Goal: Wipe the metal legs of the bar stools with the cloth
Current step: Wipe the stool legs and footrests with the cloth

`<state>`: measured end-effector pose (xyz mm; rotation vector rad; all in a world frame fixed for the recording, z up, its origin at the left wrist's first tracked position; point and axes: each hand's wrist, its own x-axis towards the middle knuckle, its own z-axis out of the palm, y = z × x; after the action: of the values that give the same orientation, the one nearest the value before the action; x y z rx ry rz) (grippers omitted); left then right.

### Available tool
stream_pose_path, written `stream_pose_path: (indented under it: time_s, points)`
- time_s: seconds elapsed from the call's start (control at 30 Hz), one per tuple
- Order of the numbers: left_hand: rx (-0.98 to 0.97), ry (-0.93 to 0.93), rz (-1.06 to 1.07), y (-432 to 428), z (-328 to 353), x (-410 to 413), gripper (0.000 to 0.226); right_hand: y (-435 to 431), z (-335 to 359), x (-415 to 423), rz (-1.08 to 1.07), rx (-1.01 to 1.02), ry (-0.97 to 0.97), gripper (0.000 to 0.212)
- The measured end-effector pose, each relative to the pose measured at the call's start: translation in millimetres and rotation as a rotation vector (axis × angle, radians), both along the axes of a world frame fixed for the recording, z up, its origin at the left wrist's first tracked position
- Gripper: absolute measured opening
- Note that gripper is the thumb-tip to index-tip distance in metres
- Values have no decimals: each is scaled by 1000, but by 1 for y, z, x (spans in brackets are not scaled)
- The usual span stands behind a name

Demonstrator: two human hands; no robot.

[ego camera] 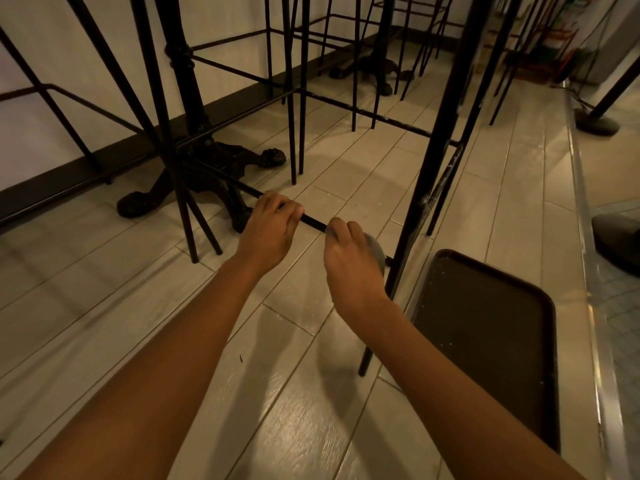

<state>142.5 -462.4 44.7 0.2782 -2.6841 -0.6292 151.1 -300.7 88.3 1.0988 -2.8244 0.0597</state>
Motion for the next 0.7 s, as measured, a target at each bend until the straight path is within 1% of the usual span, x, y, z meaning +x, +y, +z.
stream_pose_path:
  time_s: [0.07, 0.17, 0.2, 0.23, 0.3, 0.33, 0.4, 0.47, 0.6, 0.7]
  points:
    - [3, 5, 4, 1, 0, 1, 33, 5, -2, 9, -50, 35, -2, 61]
    - [8, 15, 5, 2, 2, 2, 32, 15, -1, 15, -102, 74, -39, 74]
    - [8, 15, 5, 3, 3, 2, 32, 16, 1, 14, -96, 72, -55, 71]
    - [6, 16, 7, 3, 4, 3, 31, 16, 4, 12, -91, 57, -88, 65]
    - [-10, 18, 11, 6, 5, 3, 30, 10, 13, 4, -106, -22, -198, 45]
    - [-20, 16, 17, 8, 6, 4, 30, 7, 16, 1, -112, -49, -244, 39]
    - [-39, 6, 19, 11, 7, 4, 29, 3, 19, -2, -110, -80, -284, 35]
    - [-43, 4, 20, 10, 7, 4, 30, 7, 18, -2, -91, -74, -276, 35]
    - [-18, 16, 39, 11, 7, 4, 32, 22, 9, 3, -53, 57, -192, 55]
    - [-30, 17, 47, 13, 7, 4, 32, 16, 8, -1, -86, 59, -187, 47]
